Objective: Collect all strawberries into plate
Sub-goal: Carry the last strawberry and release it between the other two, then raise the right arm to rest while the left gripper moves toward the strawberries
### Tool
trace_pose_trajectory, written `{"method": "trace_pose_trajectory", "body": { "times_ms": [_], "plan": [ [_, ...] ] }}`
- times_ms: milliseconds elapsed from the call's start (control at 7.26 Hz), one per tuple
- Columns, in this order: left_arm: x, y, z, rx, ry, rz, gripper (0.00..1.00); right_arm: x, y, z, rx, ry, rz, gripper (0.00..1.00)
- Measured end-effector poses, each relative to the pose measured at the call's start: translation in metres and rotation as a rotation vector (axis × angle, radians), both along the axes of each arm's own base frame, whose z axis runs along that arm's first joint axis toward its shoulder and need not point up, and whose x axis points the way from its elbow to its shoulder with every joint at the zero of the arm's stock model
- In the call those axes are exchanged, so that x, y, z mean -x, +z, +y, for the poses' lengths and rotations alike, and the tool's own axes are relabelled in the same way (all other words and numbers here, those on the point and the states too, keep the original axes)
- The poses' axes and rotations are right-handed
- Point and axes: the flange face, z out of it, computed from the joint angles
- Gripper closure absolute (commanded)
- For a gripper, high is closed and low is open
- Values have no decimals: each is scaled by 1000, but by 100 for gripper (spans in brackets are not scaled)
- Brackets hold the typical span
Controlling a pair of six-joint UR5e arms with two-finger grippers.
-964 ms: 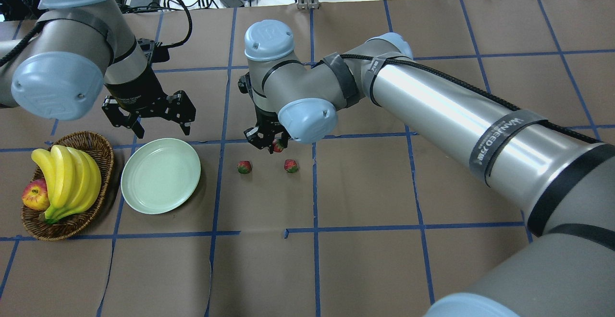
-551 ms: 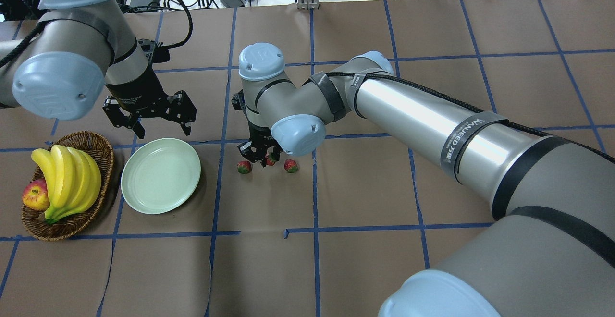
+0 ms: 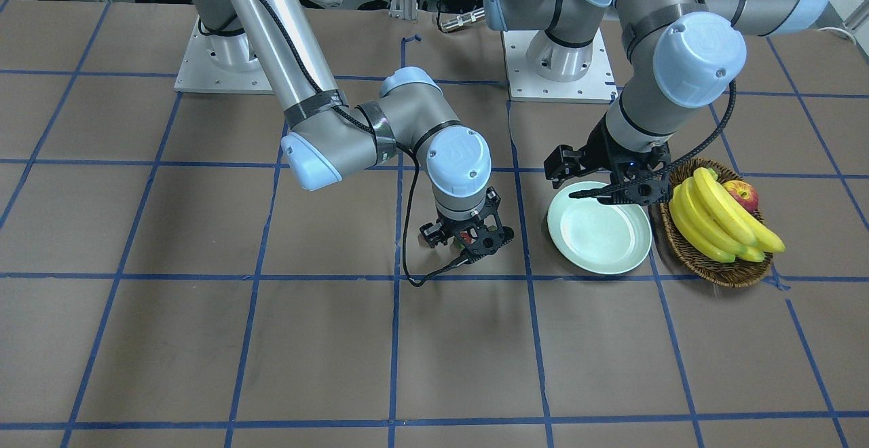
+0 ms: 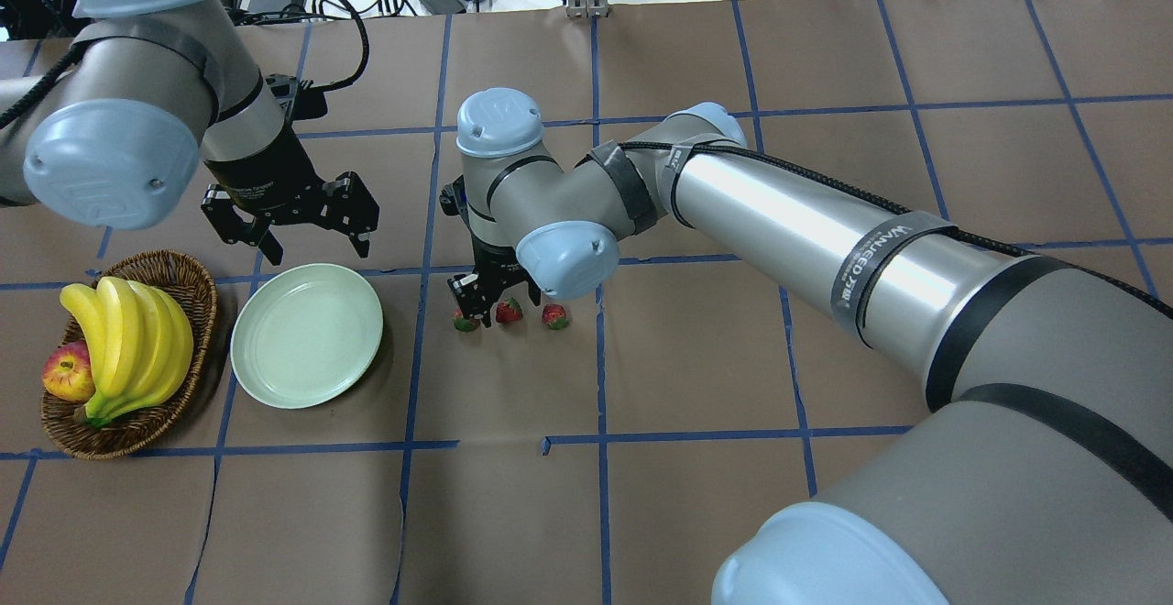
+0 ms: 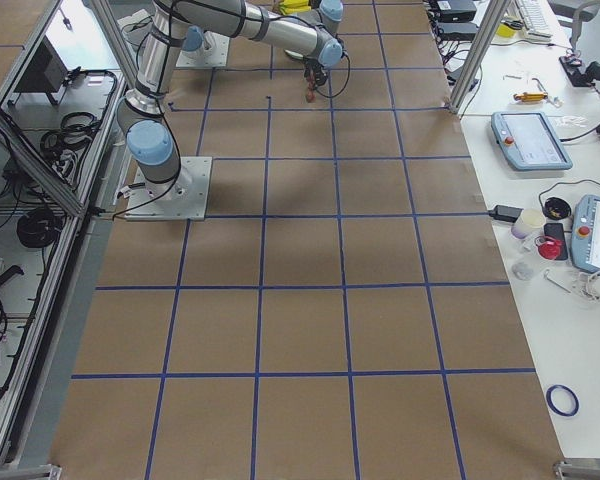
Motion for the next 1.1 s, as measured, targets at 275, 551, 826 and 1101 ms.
{"method": "trace_pose_trajectory", "body": {
  "times_ms": [275, 551, 826, 1101],
  "plan": [
    [0, 1, -1, 6, 7, -2, 0, 19, 49, -4, 37, -25, 10, 0],
    [0, -1, -3, 11, 15, -1, 0, 83, 111, -16, 35, -101, 67, 0],
    [9, -13, -7, -8, 0, 0, 0, 162, 168, -24, 22, -198, 123, 0],
    [25, -30, -18, 5, -25, 17, 0, 221, 204, -23, 10, -284, 151, 0]
  ]
}}
